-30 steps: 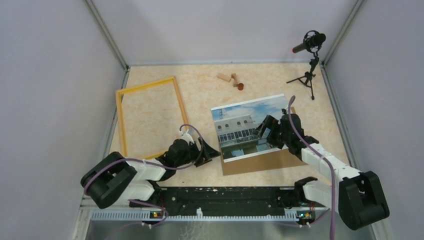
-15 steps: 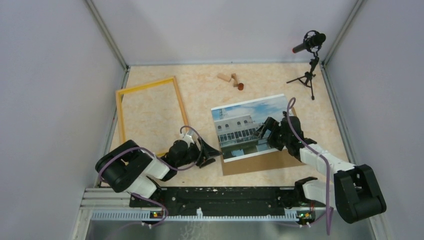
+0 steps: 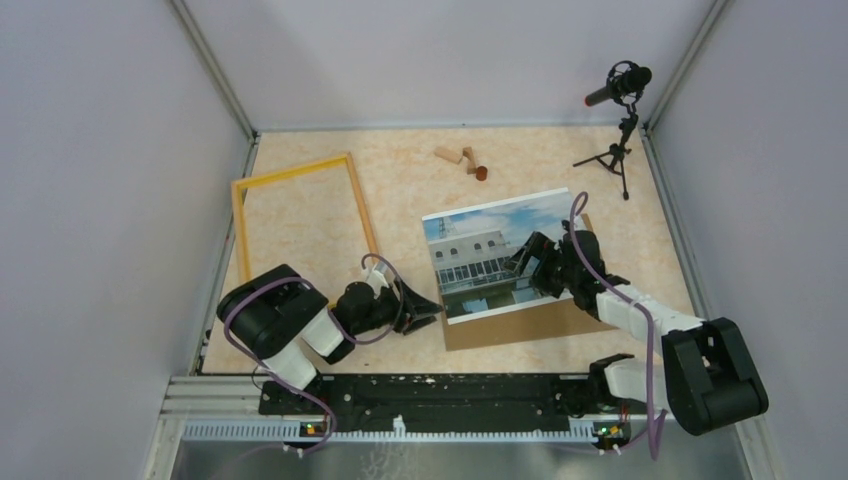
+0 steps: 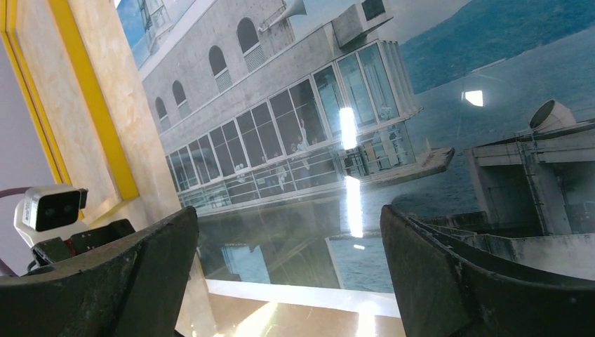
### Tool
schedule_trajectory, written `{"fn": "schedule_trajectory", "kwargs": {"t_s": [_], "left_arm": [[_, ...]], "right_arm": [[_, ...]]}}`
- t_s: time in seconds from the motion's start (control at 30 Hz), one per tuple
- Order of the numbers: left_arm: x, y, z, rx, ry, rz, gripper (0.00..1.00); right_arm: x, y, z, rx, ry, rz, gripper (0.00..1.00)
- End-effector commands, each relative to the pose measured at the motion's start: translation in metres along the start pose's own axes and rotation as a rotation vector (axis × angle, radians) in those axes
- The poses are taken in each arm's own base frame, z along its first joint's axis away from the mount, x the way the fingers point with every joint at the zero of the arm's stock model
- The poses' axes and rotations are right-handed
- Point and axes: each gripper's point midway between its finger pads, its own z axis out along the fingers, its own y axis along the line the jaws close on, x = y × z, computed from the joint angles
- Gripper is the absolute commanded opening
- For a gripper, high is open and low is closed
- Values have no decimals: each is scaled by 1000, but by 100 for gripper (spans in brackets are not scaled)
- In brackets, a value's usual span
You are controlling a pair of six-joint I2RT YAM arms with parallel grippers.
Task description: Put the photo into the frame
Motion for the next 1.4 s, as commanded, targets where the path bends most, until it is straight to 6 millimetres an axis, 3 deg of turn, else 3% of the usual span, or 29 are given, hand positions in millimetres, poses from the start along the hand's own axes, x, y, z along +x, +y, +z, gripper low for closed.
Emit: {"fn": "schedule_trajectory", "kwargs": {"t_s": [0.0, 0.33, 0.5, 0.6, 0.7, 0.83, 1.03, 1.2, 1.37], "left_arm": [[0, -37, -3, 170, 9, 55, 54], [-3, -37, 9, 167, 19, 59, 24], [-7, -37, 18, 139, 20, 112, 2], [-17, -40, 20, 94, -2, 185, 0], [-39, -48, 15, 13, -65, 291, 0], [-81, -67, -12, -102, -205, 365, 0], [-151, -95, -83, -122, -432, 357, 0], [-191, -99, -127, -169, -557, 257, 0], [-200, -106, -135, -130, -604, 194, 0]], "right_arm": [[-3, 3, 0, -21, -8, -2, 99], [-5, 8, -4, -35, -11, -4, 99], [-10, 8, -8, -10, -20, -23, 99], [-19, 6, -18, 54, -30, -59, 99], [-29, 5, -32, 132, -28, -105, 99], [-46, 18, -53, 184, -61, -162, 99], [-56, 59, -72, 87, -106, -158, 99], [-41, 106, -70, -25, -83, -130, 99], [3, 150, -53, -155, 11, -1, 99]]}}
